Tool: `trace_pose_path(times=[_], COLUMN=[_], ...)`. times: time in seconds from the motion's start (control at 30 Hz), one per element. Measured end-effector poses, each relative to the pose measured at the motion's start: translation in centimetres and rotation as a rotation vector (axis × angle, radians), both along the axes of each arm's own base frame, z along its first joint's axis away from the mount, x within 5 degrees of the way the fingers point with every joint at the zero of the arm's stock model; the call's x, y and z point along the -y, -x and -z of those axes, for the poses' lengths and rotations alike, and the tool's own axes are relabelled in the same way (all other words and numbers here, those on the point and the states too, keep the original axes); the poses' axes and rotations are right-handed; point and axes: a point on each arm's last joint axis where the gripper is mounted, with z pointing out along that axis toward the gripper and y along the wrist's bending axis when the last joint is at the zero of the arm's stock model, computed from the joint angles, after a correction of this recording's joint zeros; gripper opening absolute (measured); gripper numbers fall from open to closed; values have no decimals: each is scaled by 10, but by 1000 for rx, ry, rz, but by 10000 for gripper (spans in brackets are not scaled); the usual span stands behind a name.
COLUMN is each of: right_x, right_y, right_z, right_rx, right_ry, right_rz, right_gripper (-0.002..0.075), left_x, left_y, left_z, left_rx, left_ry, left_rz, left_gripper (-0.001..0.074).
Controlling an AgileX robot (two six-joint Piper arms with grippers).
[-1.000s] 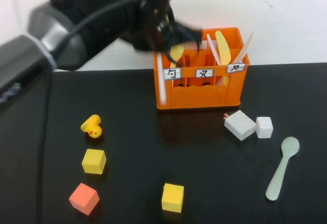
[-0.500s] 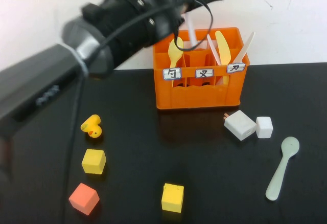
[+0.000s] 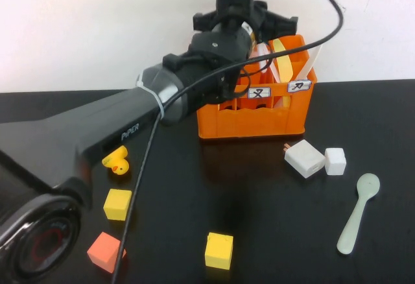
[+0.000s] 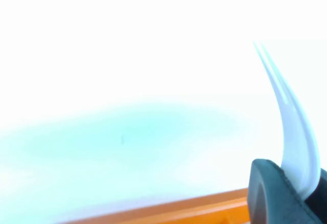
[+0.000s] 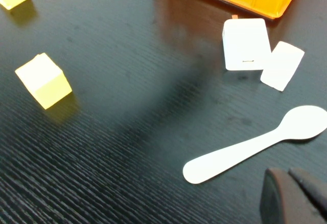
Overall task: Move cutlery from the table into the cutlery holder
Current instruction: Place the fork on the box
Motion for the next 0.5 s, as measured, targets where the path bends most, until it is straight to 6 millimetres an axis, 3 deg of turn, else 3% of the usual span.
trace_pose_path(times=[0.27, 0.5], right_x=[0, 0], right_y=[0, 0], right_z=[0, 0], right_rx=[4, 22], right_ry=[5, 31], right_rz=[-4, -28], right_gripper=[-2, -2], left_x=[-7, -2], left_y=[-14, -15], left_z=[28, 34], left_rx=[-24, -46], left_ry=[-9, -31], left_rz=[-104, -23], left_gripper=[41, 60])
